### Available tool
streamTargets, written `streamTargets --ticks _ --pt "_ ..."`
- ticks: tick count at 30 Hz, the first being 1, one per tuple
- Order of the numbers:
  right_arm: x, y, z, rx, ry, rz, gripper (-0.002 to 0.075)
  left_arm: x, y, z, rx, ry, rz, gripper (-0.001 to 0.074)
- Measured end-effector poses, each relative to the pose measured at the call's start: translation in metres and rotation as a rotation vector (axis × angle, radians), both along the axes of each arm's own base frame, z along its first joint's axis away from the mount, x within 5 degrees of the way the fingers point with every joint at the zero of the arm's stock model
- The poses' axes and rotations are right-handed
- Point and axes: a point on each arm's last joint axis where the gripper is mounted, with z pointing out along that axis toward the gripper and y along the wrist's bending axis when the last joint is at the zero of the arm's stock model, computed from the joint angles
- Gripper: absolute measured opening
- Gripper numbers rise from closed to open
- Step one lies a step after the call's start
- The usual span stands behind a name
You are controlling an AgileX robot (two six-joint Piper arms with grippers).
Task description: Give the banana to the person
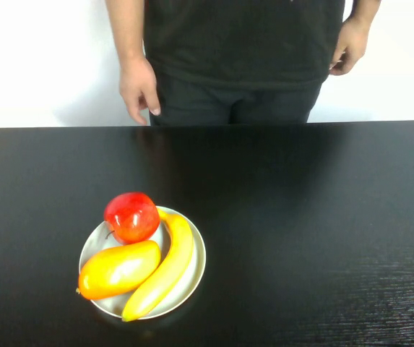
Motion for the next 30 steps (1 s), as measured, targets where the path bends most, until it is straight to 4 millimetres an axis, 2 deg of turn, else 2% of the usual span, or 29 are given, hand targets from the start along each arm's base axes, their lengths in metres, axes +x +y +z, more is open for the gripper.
streamTargets --ticks 2,6,10,12,14,18,21,23,27,30 --pt "0.0 0.0 0.0 0.0 0.0 0.0 -0.0009 0.0 0.001 0.005 -0.074 -0.043 0.01 -0.0004" --pt "0.0 0.0 0.0 0.0 0.0 0.0 -0.0009 0.0 0.001 0.009 -0.116 -0.085 0.016 -0.0004" --pt "0.0 0.0 0.0 0.0 0.0 0.0 -0.0009 -0.002 -0.001 0.009 -0.114 0.027 -0.003 -0.0004" --pt "0.0 0.0 0.0 0.0 0.0 0.0 -0.0009 -0.006 -0.002 0.024 -0.087 0.086 -0.022 -0.0004" --pt "0.0 0.0 0.0 0.0 0.0 0.0 -0.0009 -0.009 -0.004 0.048 -0.028 0.159 -0.047 -0.0004" --pt "0.0 0.0 0.0 0.0 0.0 0.0 -0.0009 -0.002 -0.008 0.086 0.148 0.368 -0.124 -0.0004" --pt "0.0 0.0 0.0 0.0 0.0 0.0 -0.0009 0.015 -0.012 0.109 0.271 0.547 -0.205 -0.0004" --pt "0.0 0.0 0.0 0.0 0.0 0.0 -0.0009 0.034 -0.016 0.118 0.344 0.658 -0.267 -0.0004" --pt "0.0 0.0 0.0 0.0 0.0 0.0 -0.0009 0.077 -0.023 0.122 0.447 0.805 -0.382 -0.0004" --pt "0.0 0.0 0.0 0.0 0.0 0.0 -0.0009 0.106 -0.036 0.117 0.475 0.869 -0.474 -0.0004"
